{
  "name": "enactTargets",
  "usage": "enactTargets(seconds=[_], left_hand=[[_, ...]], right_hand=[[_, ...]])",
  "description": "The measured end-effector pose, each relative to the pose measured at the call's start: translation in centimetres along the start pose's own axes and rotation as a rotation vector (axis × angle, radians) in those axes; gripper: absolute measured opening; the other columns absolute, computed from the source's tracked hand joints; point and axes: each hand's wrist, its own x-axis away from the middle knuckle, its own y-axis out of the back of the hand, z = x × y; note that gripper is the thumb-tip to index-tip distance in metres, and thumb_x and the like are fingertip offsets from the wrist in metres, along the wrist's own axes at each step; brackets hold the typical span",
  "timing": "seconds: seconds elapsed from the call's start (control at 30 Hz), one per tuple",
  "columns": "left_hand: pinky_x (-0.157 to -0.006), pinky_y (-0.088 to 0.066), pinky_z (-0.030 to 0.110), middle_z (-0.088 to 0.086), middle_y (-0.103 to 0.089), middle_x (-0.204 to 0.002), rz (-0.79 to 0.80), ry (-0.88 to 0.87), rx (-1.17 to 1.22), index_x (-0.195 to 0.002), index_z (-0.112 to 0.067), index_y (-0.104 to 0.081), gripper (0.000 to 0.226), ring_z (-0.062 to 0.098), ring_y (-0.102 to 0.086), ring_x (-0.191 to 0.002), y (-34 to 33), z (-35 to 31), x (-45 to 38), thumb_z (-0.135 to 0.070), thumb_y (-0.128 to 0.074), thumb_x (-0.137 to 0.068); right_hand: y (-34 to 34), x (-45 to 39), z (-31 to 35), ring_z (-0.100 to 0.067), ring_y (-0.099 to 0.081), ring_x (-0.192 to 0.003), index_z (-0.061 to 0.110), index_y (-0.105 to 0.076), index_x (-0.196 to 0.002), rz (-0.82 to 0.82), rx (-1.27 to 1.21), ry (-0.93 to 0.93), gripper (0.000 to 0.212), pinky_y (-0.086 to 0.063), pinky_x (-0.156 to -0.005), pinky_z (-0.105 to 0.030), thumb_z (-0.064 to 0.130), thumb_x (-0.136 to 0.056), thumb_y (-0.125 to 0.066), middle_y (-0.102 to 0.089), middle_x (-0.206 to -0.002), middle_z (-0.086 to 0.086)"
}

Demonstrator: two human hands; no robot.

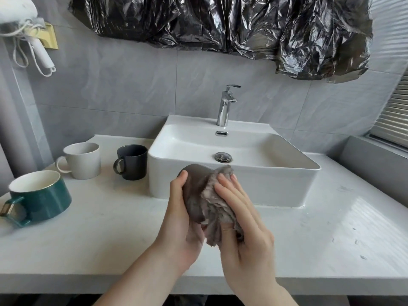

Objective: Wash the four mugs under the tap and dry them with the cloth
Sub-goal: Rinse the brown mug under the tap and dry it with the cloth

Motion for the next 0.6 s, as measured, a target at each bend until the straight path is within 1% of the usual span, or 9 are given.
enactTargets(seconds=[0.07,0.1,0.17,0.3,0.37,0.43,0.47,0.53,0.6], left_hand=[[-0.105,-0.046,0.04,0.011,-0.077,-0.126,-0.038,-0.06,-0.104,-0.116,-0.019,-0.081,0.058,0.02,-0.072,-0.113,0.1,0.1,0.0,-0.062,-0.049,-0.093],[-0.105,-0.046,0.041,0.011,-0.077,-0.124,-0.05,-0.093,-0.159,-0.111,-0.021,-0.082,0.055,0.02,-0.073,-0.111,0.1,0.1,0.1,-0.062,-0.051,-0.092],[-0.109,-0.047,0.042,0.011,-0.079,-0.12,-0.059,-0.156,-0.287,-0.108,-0.018,-0.083,0.052,0.021,-0.073,-0.113,-0.1,0.1,0.4,-0.061,-0.058,-0.092],[-0.104,-0.053,0.044,0.006,-0.081,-0.114,-0.101,-0.193,-0.454,-0.116,-0.014,-0.078,0.055,0.023,-0.075,-0.112,-0.2,0.2,0.2,-0.057,-0.056,-0.091],[-0.088,-0.057,0.04,0.005,-0.082,-0.105,-0.114,-0.195,-0.538,-0.11,-0.015,-0.078,0.043,0.023,-0.077,-0.102,0.1,0.4,-0.2,-0.05,-0.056,-0.1],[-0.086,-0.058,0.039,0.005,-0.081,-0.104,-0.096,-0.211,-0.567,-0.108,-0.017,-0.078,0.033,0.022,-0.077,-0.101,0.6,0.6,-0.3,-0.041,-0.055,-0.103],[-0.084,-0.059,0.038,0.005,-0.081,-0.1,-0.077,-0.234,-0.58,-0.105,-0.018,-0.077,0.032,0.023,-0.076,-0.097,0.9,0.7,-0.3,-0.042,-0.058,-0.1],[-0.077,-0.058,0.033,0.004,-0.08,-0.092,-0.038,-0.319,-0.636,-0.099,-0.018,-0.075,0.037,0.023,-0.075,-0.089,1.5,0.9,0.2,-0.05,-0.064,-0.084],[-0.085,-0.058,0.029,0.001,-0.079,-0.108,0.026,-0.387,-0.691,-0.117,-0.021,-0.071,0.054,0.018,-0.075,-0.104,2.0,1.3,0.9,-0.053,-0.07,-0.075]], right_hand=[[0.3,0.1,0.4,-0.042,-0.077,-0.092,0.033,-0.064,-0.139,-0.103,-0.111,-0.261,0.048,-0.065,-0.074,-0.051,0.002,-0.106,-0.048,-0.078,-0.117,-0.002],[0.4,0.0,0.6,-0.039,-0.074,-0.063,0.039,-0.066,-0.135,-0.154,-0.188,-0.42,0.045,-0.062,-0.052,-0.045,0.007,-0.108,-0.05,-0.079,-0.089,-0.005],[0.7,-0.8,0.9,-0.025,-0.06,-0.041,0.036,-0.071,-0.127,-0.237,-0.293,-0.601,0.041,-0.05,-0.038,-0.031,0.005,-0.106,-0.052,-0.072,-0.067,-0.009],[1.2,-2.4,1.9,-0.018,-0.057,-0.045,0.031,-0.072,-0.122,-0.235,-0.418,-0.631,0.034,-0.046,-0.043,-0.02,0.006,-0.106,-0.055,-0.079,-0.08,-0.001],[0.7,-2.2,2.9,-0.019,-0.068,-0.057,0.038,-0.071,-0.125,-0.113,-0.348,-0.527,0.036,-0.054,-0.055,-0.027,0.012,-0.103,-0.058,-0.08,-0.089,-0.001],[0.4,-1.8,3.4,-0.015,-0.076,-0.083,0.043,-0.069,-0.127,0.033,-0.21,-0.402,0.042,-0.06,-0.073,-0.038,0.015,-0.1,-0.054,-0.079,-0.11,0.008],[0.5,-1.9,3.2,-0.011,-0.076,-0.088,0.041,-0.069,-0.127,0.054,-0.188,-0.386,0.042,-0.059,-0.077,-0.037,0.012,-0.101,-0.054,-0.078,-0.115,0.01],[1.0,-2.9,2.4,-0.013,-0.077,-0.081,0.034,-0.071,-0.123,0.009,-0.255,-0.482,0.039,-0.059,-0.066,-0.027,0.005,-0.106,-0.052,-0.08,-0.107,0.005],[1.8,-4.1,1.5,-0.02,-0.076,-0.079,0.03,-0.074,-0.118,-0.025,-0.324,-0.682,0.031,-0.058,-0.051,-0.024,0.01,-0.108,-0.051,-0.08,-0.107,0.003]])
